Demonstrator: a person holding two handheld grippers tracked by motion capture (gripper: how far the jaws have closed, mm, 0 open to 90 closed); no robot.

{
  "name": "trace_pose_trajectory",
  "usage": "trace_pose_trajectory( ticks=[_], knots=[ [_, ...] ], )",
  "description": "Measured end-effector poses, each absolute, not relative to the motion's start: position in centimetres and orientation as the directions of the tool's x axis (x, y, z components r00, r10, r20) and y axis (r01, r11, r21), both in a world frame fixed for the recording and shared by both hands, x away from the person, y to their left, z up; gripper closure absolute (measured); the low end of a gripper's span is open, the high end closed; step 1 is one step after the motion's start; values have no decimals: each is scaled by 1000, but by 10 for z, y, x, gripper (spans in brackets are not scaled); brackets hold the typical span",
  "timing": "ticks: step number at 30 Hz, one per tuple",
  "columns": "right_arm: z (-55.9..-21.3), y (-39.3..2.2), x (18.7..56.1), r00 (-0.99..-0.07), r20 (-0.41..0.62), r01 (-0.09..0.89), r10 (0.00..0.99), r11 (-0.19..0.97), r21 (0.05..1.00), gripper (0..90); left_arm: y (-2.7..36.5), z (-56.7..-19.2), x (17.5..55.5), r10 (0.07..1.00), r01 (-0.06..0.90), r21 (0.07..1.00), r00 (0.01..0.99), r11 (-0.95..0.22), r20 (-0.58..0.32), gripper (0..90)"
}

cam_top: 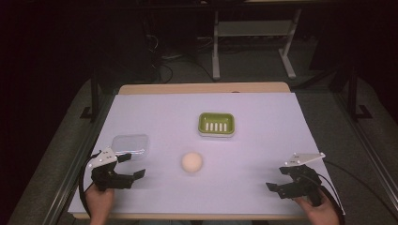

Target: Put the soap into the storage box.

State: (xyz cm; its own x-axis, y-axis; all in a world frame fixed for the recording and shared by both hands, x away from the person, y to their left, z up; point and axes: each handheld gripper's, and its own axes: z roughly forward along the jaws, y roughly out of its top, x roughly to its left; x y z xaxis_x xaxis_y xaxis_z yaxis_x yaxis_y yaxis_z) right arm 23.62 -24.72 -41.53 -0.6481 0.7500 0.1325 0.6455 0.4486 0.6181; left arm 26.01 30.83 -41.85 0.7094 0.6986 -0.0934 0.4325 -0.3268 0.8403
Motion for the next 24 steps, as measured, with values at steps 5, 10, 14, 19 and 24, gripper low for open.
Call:
trace_pose_trajectory(
  ticks=[5, 10, 14, 19, 24],
  knots=[
    [-411, -235, 240, -678, 103, 618, 728, 488, 616, 201, 306, -419, 259, 692, 434, 837, 715, -334, -95, 129],
    [-406, -227, 247, -693, 100, 611, 714, 507, 608, 201, 306, -419, 258, 688, 428, 840, 719, -333, -94, 129],
    [-400, -218, 253, -708, 95, 604, 700, 529, 596, 201, 306, -419, 259, 694, 432, 838, 714, -333, -93, 129],
    [-393, -203, 262, -732, 84, 584, 676, 559, 589, 192, 307, -419, 258, 694, 424, 844, 714, -328, -89, 128],
    [-387, -187, 271, -761, 73, 556, 645, 590, 585, 194, 307, -419, 258, 695, 424, 844, 714, -329, -88, 129]
  ],
)
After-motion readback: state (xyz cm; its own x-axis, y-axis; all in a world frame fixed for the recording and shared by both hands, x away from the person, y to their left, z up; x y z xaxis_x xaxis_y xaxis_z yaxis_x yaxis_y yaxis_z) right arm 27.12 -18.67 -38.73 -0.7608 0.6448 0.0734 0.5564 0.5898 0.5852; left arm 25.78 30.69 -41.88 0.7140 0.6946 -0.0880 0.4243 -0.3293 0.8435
